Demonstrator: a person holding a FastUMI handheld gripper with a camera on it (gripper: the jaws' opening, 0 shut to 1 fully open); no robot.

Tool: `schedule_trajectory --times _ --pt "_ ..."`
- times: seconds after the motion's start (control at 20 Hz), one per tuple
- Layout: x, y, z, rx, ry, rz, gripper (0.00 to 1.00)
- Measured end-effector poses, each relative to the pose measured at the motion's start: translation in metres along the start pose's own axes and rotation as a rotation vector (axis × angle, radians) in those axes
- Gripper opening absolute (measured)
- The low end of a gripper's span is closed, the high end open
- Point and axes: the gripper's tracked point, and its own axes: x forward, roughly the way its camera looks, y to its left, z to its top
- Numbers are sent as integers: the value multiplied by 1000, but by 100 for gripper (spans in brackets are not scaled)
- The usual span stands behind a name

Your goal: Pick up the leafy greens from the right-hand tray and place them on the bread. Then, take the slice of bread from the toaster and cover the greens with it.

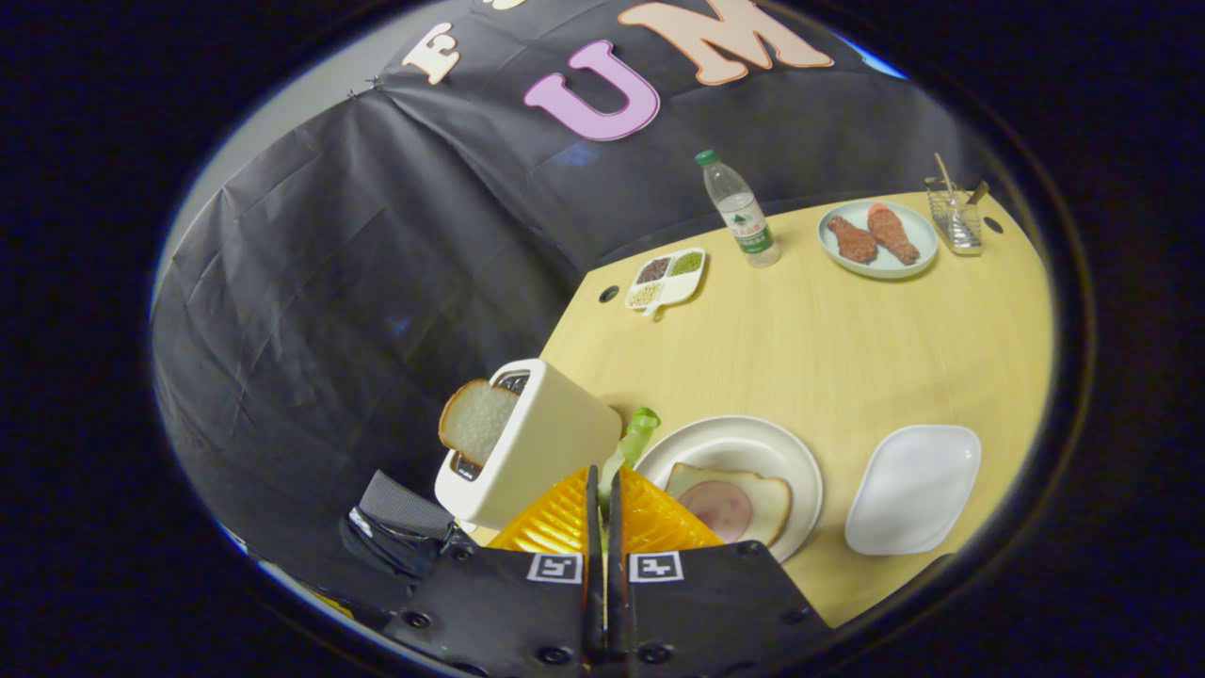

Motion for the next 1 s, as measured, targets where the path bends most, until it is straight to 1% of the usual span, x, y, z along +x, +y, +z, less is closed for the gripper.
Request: schedule_trajectory --times 0.1,0.2,0.3,0.45,0.7,0.8,1.0 --pt "14 -1 -14 19 33 -6 4" --pt "26 -14 -31 57 75 -39 5" --pt "35 -33 -45 81 102 -96 5" --pt "36 -72 -56 48 124 -220 4" --pt "39 -106 -65 38 148 -331 4" --pt "38 -115 -66 31 157 -365 8" --pt "38 -119 -65 63 159 -398 14"
